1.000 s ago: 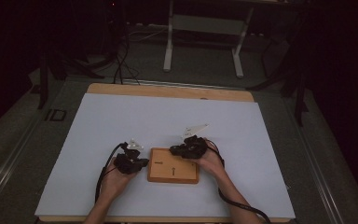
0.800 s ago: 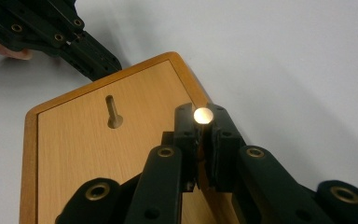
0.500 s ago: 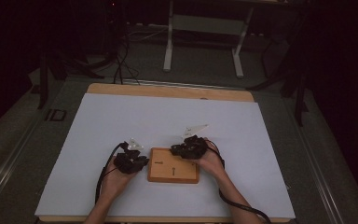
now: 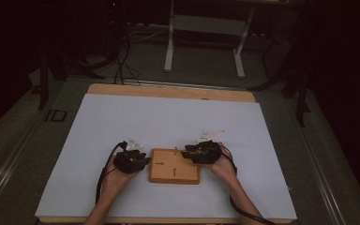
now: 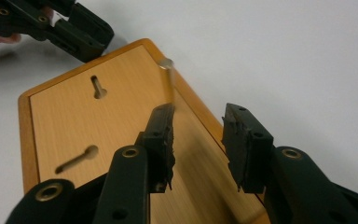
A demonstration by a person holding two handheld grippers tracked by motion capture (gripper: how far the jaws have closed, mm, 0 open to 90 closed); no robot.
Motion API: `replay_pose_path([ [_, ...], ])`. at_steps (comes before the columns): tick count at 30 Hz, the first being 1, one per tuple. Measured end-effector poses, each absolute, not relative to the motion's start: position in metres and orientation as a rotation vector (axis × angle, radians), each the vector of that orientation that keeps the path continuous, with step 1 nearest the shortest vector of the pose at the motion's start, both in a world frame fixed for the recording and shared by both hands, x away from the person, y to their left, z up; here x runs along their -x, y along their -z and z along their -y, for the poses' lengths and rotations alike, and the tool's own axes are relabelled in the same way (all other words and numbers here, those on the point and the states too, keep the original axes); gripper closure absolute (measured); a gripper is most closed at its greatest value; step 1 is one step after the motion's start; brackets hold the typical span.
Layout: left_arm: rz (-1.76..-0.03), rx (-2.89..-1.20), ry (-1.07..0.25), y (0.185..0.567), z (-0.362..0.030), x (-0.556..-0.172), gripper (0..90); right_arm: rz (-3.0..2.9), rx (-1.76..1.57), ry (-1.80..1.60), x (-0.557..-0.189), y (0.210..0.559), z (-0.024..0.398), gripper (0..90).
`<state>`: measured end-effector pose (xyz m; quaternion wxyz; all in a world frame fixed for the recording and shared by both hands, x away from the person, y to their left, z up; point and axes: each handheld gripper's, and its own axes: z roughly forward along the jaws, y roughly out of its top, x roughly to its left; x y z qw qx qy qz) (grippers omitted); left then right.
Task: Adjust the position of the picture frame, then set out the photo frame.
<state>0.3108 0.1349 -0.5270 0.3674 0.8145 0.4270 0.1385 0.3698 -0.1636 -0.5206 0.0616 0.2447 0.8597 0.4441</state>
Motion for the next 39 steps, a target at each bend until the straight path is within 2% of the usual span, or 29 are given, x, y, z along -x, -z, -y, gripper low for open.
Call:
replay_pose_path([
  [21,-1.028,-2.04,-0.355,0.519,-0.135,-0.31,64.8,-2.574,-0.783,-1.322,-0.366,0.512,0.188,60.3],
  [34,-0.95,-2.065,-0.32,0.513,-0.119,-0.318,65.1,-2.563,-0.815,-1.262,-0.358,0.512,0.201,59.8],
  [39,-0.926,-2.064,-0.299,0.509,-0.115,-0.323,68.3,-2.557,-0.842,-1.257,-0.353,0.514,0.207,59.6],
])
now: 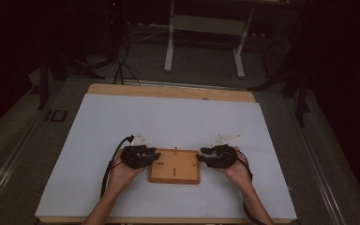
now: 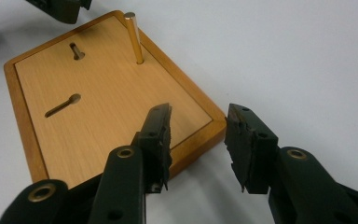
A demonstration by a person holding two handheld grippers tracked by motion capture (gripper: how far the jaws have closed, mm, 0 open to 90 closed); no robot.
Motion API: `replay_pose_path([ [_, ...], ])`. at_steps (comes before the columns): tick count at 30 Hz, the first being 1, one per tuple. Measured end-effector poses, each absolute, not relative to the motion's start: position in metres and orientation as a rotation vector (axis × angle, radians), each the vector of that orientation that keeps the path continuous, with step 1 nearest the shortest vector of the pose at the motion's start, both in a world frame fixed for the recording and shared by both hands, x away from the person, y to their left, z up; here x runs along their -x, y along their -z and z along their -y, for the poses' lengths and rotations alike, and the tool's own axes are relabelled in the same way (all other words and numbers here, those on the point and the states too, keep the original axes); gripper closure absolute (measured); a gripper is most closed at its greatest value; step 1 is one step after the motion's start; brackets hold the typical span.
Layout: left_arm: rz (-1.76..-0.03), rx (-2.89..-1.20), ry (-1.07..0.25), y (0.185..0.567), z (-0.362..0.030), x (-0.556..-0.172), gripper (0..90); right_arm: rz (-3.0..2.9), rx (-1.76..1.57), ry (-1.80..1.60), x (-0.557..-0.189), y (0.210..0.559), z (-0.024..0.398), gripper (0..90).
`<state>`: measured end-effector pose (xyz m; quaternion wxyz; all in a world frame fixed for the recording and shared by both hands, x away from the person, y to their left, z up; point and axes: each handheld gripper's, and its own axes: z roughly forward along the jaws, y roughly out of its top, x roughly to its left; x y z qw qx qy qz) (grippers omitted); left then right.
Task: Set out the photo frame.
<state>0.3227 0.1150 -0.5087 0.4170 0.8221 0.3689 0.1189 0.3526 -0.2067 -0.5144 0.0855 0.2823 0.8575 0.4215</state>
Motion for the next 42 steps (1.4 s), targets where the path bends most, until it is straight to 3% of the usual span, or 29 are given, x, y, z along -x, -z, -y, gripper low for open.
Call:
replay_pose_path([
  [29,-0.769,-2.117,-0.233,0.508,-0.066,-0.349,68.1,-2.543,-0.869,-1.273,-0.341,0.522,0.211,57.8],
  [42,-0.776,-2.123,-0.205,0.513,-0.06,-0.359,78.2,-2.55,-0.876,-1.277,-0.343,0.525,0.212,57.7],
])
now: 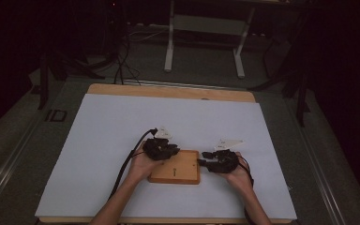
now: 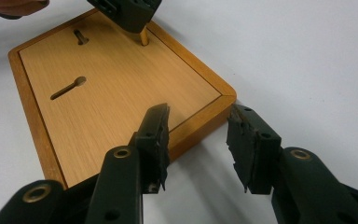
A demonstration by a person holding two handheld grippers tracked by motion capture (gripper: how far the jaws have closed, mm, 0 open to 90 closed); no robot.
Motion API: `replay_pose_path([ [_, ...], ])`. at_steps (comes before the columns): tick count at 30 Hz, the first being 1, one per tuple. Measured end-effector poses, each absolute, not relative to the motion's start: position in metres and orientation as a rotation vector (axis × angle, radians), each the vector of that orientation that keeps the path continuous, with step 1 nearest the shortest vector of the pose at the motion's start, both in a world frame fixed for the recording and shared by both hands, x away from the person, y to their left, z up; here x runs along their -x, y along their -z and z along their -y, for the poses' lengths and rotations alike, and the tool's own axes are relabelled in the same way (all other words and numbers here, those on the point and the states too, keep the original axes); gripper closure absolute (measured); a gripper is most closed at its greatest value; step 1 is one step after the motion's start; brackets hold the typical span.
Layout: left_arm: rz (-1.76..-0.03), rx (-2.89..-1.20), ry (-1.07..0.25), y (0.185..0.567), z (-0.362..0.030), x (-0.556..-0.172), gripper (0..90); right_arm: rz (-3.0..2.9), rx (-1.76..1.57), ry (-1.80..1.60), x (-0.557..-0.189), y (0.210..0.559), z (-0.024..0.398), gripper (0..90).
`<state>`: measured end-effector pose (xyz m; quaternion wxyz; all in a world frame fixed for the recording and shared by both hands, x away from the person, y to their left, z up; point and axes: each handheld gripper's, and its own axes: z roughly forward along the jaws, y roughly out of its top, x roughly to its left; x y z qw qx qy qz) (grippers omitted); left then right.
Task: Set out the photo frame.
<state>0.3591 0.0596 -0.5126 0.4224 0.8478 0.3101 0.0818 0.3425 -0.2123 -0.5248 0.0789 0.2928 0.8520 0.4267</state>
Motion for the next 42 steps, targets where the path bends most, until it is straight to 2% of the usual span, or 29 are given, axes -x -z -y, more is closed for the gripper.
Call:
replay_pose_path([
  [4,-0.773,-2.111,-0.183,0.514,-0.06,-0.359,82.5,-2.552,-0.871,-1.277,-0.342,0.524,0.213,57.7],
  [12,-0.775,-2.121,-0.16,0.52,-0.058,-0.362,79.9,-2.556,-0.867,-1.276,-0.342,0.524,0.212,57.7],
  [18,-0.798,-2.072,-0.097,0.525,-0.062,-0.365,81.4,-2.553,-0.87,-1.28,-0.342,0.524,0.213,57.7],
  [42,-0.786,-2.068,0.035,0.525,-0.068,-0.378,81.9,-2.576,-0.817,-1.286,-0.331,0.514,0.214,55.2],
])
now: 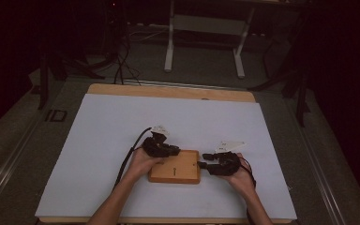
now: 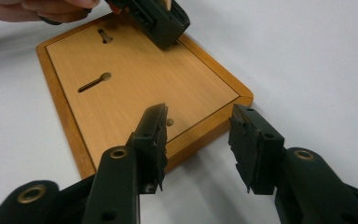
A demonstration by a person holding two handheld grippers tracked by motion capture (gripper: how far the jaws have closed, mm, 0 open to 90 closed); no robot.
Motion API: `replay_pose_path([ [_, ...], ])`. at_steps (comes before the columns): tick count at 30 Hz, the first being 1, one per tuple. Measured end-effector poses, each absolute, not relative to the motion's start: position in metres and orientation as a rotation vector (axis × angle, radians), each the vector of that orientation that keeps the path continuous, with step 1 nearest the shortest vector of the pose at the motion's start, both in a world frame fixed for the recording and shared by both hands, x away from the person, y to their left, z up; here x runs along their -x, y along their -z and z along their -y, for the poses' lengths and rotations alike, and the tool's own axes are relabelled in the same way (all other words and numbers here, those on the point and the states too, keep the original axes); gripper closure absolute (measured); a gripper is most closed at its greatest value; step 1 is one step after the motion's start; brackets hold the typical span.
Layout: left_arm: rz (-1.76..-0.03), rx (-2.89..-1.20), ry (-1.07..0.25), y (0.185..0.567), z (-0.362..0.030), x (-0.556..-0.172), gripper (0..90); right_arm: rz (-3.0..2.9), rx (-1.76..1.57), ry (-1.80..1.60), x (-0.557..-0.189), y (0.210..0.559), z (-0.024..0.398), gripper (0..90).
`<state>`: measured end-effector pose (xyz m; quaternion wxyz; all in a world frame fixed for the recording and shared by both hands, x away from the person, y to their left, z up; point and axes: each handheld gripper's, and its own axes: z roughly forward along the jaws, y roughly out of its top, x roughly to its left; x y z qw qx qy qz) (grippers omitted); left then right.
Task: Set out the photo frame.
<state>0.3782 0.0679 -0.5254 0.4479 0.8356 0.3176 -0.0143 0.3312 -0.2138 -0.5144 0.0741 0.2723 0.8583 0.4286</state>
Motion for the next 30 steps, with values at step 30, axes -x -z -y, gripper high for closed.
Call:
replay_pose_path([
  [30,-0.811,-2.062,0.158,0.525,-0.071,-0.392,82.3,-2.664,-0.697,-1.272,-0.302,0.513,0.21,34.3],
])
